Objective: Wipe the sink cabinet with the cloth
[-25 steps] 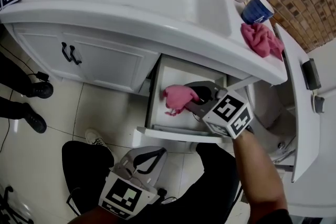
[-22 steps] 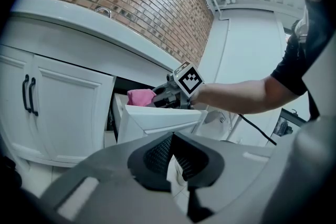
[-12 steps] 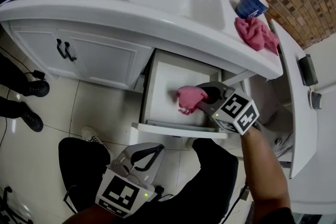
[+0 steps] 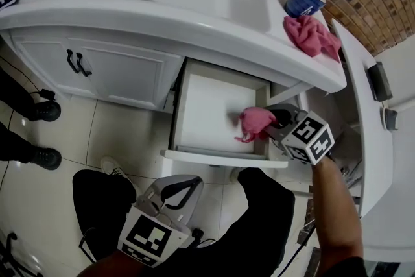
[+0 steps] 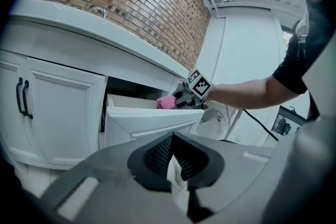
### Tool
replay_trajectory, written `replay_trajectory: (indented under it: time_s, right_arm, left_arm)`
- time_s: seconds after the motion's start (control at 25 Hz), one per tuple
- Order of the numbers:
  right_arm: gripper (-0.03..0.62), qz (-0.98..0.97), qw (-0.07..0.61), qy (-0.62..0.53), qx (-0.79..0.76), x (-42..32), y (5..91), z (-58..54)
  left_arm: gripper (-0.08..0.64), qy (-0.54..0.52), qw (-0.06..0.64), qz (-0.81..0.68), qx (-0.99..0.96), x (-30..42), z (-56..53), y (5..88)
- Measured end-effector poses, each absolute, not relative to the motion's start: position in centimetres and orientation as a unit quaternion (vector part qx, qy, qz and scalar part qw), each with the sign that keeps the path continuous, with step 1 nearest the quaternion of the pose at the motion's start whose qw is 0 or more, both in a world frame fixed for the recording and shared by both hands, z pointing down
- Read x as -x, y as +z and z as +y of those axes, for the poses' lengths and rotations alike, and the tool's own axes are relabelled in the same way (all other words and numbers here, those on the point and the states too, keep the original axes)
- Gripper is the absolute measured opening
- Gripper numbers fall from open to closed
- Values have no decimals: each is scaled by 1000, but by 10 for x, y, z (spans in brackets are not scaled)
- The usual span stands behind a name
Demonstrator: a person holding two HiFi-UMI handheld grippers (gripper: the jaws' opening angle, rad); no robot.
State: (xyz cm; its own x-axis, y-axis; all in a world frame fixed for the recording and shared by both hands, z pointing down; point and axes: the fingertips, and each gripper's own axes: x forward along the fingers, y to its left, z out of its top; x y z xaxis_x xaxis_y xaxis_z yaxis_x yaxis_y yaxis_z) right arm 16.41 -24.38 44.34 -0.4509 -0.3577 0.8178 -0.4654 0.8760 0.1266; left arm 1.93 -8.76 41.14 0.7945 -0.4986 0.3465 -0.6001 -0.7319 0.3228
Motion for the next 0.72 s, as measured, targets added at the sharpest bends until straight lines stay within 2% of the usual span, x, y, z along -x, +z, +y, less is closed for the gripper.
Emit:
replay_trajectory:
  time_s: [0.28, 0.48, 0.72]
  right_arm:
    - [77, -885, 421, 31, -196, -119, 414, -234]
    - [78, -898, 419, -1, -135, -74, 416, -220]
    - [78, -915, 398, 12, -70, -22, 421, -208]
  left_arm:
    - [6, 121, 214, -296, -923, -18, -86, 414]
    - [6, 119, 216, -302, -921, -10, -87, 415]
    - [6, 114, 223, -310, -917, 3, -87, 417]
